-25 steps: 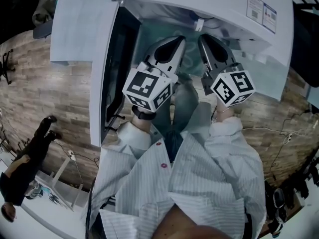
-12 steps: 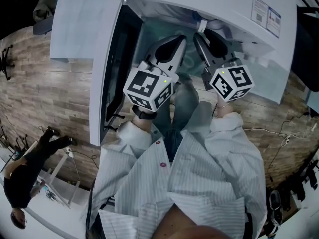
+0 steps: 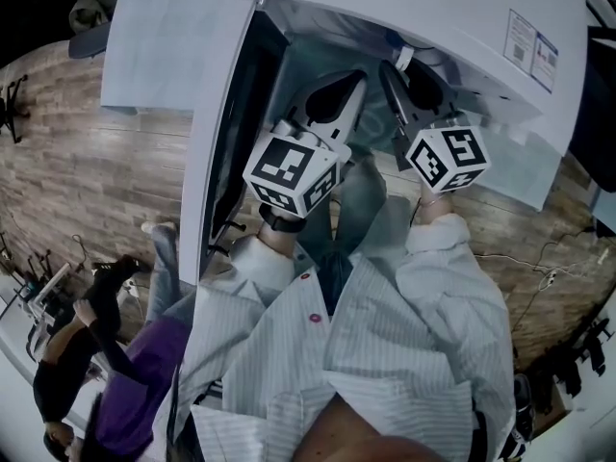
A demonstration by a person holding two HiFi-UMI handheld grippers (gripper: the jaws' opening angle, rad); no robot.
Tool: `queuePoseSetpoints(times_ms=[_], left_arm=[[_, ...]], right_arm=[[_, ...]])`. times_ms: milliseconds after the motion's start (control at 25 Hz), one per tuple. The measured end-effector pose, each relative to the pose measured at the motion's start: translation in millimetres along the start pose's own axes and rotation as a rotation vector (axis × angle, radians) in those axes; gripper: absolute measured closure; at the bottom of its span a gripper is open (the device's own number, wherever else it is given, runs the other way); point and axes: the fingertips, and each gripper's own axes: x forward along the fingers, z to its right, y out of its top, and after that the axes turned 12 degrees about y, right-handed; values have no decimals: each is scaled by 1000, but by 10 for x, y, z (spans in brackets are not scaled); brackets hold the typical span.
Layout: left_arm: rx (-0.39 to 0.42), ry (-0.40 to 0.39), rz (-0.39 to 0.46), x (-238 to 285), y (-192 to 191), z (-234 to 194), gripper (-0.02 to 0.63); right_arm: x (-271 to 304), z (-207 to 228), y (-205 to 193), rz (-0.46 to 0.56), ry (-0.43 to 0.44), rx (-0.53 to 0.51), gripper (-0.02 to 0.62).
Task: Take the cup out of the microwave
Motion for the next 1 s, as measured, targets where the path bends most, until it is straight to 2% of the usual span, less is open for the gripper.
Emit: queuePoseSetpoints(times_ms=[440,840,1000], left_arm=[[-12,-6,-11,-1,-37,-88,598],[-21,0,4,-40,37,-137,598],[-22,-3,13,-86,81,-122,598]], right_arm=[[195,-82,1,17,54,-41,466],[196,-185,84,0,52,-147,509],[179,-266,131,4,65,-151,520]])
